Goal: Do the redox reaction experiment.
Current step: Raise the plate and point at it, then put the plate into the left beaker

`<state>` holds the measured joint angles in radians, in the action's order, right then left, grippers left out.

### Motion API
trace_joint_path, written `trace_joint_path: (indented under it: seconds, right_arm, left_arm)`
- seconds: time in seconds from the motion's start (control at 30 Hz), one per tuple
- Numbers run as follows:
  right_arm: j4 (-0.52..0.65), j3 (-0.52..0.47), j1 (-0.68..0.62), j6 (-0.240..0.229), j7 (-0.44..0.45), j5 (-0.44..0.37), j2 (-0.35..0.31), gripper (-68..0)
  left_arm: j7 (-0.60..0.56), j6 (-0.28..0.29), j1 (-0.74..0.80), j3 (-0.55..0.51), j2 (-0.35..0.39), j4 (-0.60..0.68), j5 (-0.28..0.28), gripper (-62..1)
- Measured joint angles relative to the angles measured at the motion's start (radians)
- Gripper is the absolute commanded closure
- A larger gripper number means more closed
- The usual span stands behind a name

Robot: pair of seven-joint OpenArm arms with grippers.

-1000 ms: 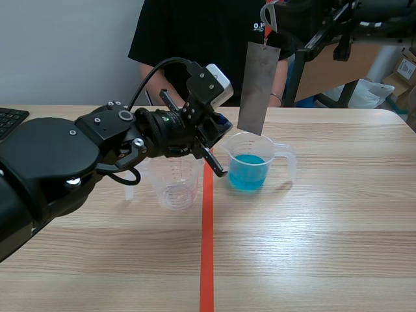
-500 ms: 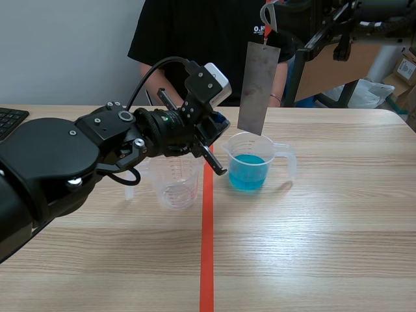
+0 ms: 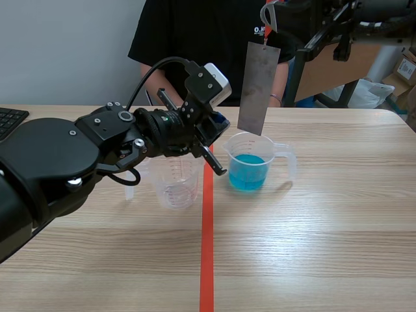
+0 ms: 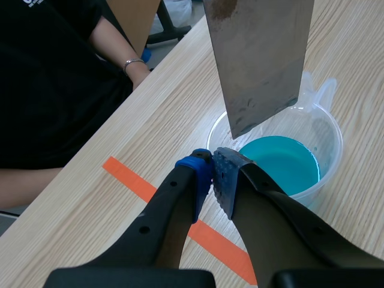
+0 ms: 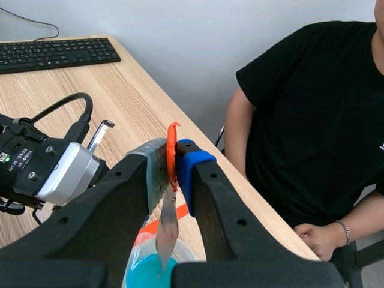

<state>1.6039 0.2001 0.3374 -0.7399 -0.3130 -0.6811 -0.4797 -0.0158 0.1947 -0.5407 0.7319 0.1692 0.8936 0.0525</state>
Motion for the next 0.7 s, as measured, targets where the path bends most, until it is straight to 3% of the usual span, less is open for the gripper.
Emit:
trace_joint_path:
  seconds: [0.53,0.7]
  right_arm:
    - [0.000,0.000,0.000,0.000,0.000,0.000,0.000,-1.7]
    - [0.000,0.000,0.000,0.000,0.000,0.000,0.000,-1.7]
  left_arm:
    - [0.000,0.000,0.000,0.000,0.002,0.000,0.002,-4.9]
    - [-0.003,0.007,0.009,0.000,0.068,0.036,0.082,-4.9]
